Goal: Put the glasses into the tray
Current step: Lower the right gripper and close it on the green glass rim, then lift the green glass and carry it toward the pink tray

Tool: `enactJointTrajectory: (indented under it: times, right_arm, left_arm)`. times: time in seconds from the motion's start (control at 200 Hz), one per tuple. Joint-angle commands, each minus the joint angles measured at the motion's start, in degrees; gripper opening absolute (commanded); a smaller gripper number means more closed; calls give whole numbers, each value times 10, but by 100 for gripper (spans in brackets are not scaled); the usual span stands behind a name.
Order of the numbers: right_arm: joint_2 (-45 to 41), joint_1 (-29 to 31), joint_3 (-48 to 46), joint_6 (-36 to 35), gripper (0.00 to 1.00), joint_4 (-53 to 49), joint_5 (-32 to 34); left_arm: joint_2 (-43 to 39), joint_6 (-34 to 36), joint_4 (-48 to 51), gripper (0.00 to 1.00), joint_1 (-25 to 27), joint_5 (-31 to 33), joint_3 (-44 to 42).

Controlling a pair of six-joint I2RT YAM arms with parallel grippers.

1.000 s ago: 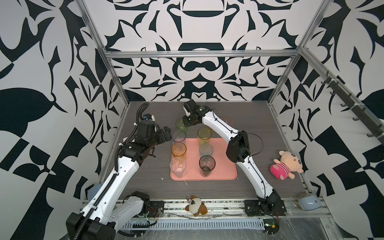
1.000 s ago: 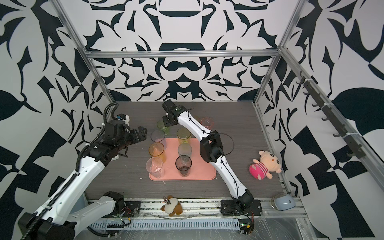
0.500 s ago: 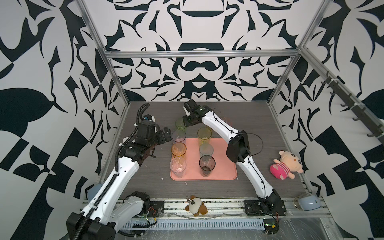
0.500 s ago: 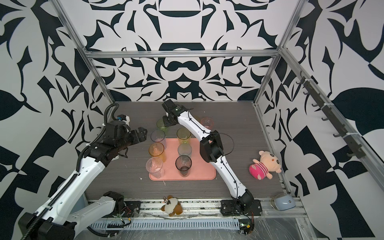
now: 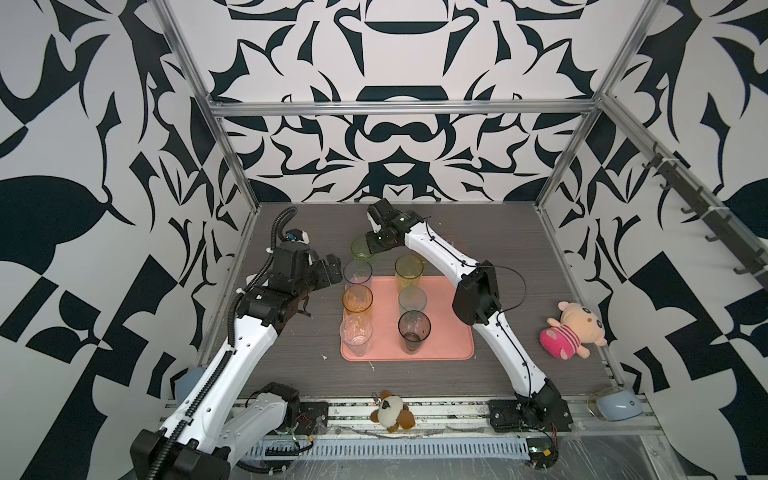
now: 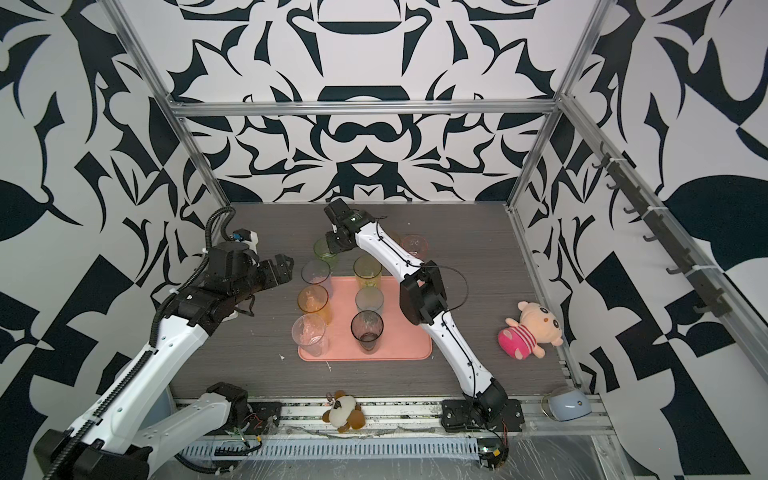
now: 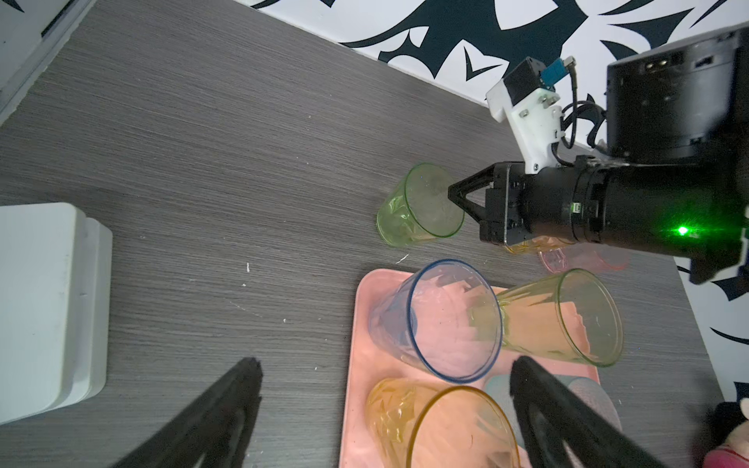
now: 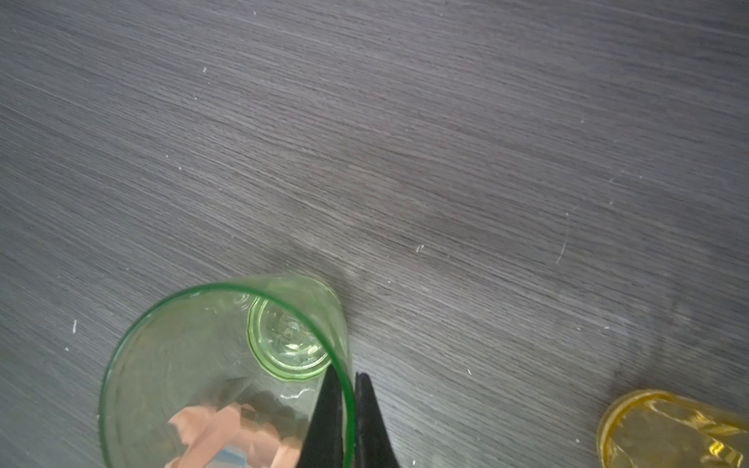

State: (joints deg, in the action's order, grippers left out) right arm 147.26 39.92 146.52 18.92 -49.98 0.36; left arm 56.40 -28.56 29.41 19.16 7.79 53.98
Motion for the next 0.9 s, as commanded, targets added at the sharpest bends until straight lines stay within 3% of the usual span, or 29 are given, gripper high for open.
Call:
enactJointTrajectory:
  times: [0.0,0.615,0.895]
  right_arm:
    - [-60,-2,27,-6,0,-4,18]
    - [-192,-11,20,-8,0,-86,81]
    - [-278,-17,-46,-2,0,-119,127]
  left_arm:
    - [-10,-4,11,100,2,1,-3]
    - [5,-32,51,100,2,-2,23]
    - [35,-48,76,99,2,-13,44]
